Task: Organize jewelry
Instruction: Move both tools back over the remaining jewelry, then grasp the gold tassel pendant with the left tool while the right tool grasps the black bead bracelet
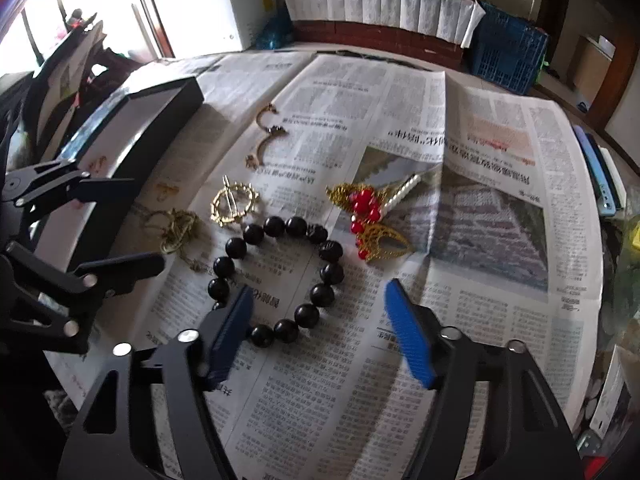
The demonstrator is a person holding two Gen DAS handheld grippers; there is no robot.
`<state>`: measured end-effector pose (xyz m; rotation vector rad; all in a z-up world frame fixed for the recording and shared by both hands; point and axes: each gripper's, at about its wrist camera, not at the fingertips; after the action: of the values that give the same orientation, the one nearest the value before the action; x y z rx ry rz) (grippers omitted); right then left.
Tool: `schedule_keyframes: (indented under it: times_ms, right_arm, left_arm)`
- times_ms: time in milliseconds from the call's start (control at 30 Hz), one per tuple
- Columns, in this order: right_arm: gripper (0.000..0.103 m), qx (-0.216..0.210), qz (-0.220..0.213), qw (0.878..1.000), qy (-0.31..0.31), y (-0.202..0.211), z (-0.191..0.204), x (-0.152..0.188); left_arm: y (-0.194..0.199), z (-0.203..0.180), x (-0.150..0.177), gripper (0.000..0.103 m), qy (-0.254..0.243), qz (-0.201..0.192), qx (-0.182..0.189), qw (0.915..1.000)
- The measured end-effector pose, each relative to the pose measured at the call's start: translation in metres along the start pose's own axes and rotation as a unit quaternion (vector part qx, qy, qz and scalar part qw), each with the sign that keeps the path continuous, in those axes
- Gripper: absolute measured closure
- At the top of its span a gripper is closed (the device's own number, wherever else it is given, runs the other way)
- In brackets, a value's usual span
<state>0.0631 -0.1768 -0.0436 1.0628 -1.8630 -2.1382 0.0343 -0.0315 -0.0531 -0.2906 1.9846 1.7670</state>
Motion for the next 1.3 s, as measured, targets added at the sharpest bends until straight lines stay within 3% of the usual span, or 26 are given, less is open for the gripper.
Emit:
schedule_keyframes:
  times_ms: [133,167,200,233,267,300,400,767,1300]
  right_arm:
    - [0.044,0.006,0.011,1.0,-0.001,-0.012,0.003,0.001]
    - [0.047,0.009,0.012,1.0,0.002,-0.014,0.005,0.0]
    - [0.055,0.014,0.014,1.0,0.01,-0.015,0.008,0.001]
    - [0.057,0.015,0.011,1.0,0.018,-0.015,0.011,0.001]
    - [0.07,0.011,0.01,1.0,0.023,-0.015,0.012,0.001]
    - [0.083,0.015,0.011,0.999,0.03,-0.015,0.015,0.001]
    - [0.088,0.01,0.004,0.999,0.037,-0.009,0.016,0.0]
    - [0.088,-0.013,-0.064,0.998,0.011,0.036,0.004,-0.013]
    - [0.088,-0.02,-0.121,0.992,0.028,0.066,0.029,-0.032]
  left_arm:
    - [-0.015,0.004,0.001,0.054,0.01,0.026,-0.002,0.9996]
    - [-0.02,0.004,0.002,0.067,0.007,0.035,-0.003,0.9994]
    - [-0.023,0.003,0.003,0.077,0.003,0.042,-0.004,0.9991]
    - [-0.022,0.002,0.004,0.08,-0.001,0.041,-0.005,0.9991]
    - [-0.022,0.0,0.005,0.091,-0.007,0.042,-0.005,0.9991]
    - [-0.019,0.0,0.004,0.091,-0.009,0.039,-0.004,0.9992]
    - [-0.007,0.004,0.001,0.092,0.001,0.018,0.008,0.9998]
    - [0.049,0.023,-0.017,0.092,0.033,-0.066,0.053,0.9958]
    - [0.076,0.05,-0.012,0.092,0.06,-0.101,0.044,0.9922]
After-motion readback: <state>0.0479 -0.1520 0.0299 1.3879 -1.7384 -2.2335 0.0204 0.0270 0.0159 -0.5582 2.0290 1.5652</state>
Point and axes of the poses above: each gripper's, at about its wrist camera, not at the fingertips, and y roughly against the way its jaws point, z to its left, x to its underside, and after that the axes turned 5 degrees about x, right-handed
